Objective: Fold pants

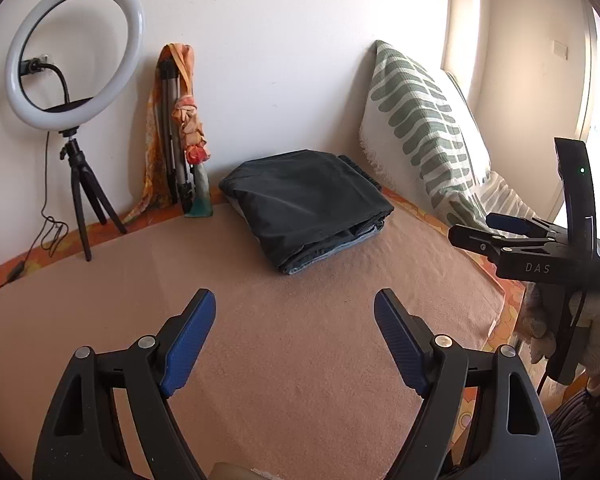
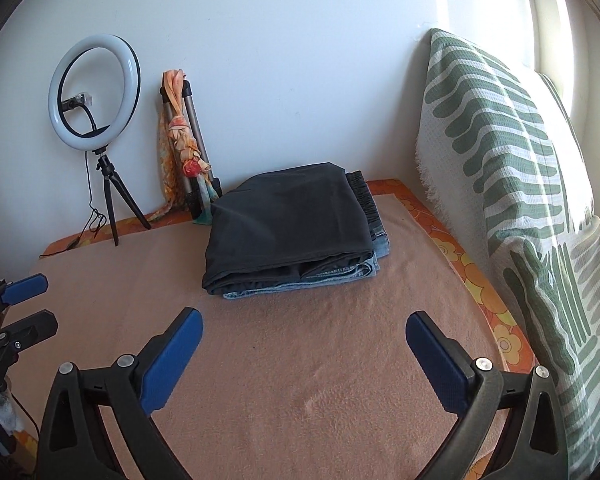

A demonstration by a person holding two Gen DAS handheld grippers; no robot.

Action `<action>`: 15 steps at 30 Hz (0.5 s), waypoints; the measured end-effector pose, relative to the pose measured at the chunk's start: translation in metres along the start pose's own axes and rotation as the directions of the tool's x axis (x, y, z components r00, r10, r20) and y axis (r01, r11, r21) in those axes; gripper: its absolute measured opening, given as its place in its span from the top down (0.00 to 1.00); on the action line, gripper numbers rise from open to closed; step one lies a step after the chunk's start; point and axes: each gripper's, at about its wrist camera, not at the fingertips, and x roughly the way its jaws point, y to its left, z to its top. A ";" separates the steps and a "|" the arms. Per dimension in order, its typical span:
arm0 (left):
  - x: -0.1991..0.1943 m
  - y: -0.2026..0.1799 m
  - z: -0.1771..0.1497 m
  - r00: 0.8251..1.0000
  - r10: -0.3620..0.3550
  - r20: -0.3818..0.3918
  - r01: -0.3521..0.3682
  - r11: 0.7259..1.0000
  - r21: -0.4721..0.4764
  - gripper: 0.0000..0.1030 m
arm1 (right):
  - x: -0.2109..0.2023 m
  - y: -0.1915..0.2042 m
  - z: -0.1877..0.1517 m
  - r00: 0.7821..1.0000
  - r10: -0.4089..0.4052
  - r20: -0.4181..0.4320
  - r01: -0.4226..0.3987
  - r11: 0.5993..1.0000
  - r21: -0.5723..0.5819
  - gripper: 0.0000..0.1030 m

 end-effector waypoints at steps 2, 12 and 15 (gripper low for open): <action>-0.004 0.001 -0.006 1.000 0.000 0.006 0.000 1.000 -0.006 0.21 | -0.006 0.004 -0.006 1.000 -0.007 0.012 0.007 1.000 0.000 0.00; -0.005 0.014 -0.029 0.999 0.037 0.006 -0.036 0.997 -0.065 0.06 | -0.012 0.018 -0.018 0.999 -0.007 0.050 0.008 1.000 -0.019 0.00; -0.005 0.018 -0.030 0.996 0.091 0.002 -0.091 0.994 -0.065 0.01 | -0.013 0.019 -0.017 0.998 -0.009 0.064 0.011 1.000 -0.018 0.00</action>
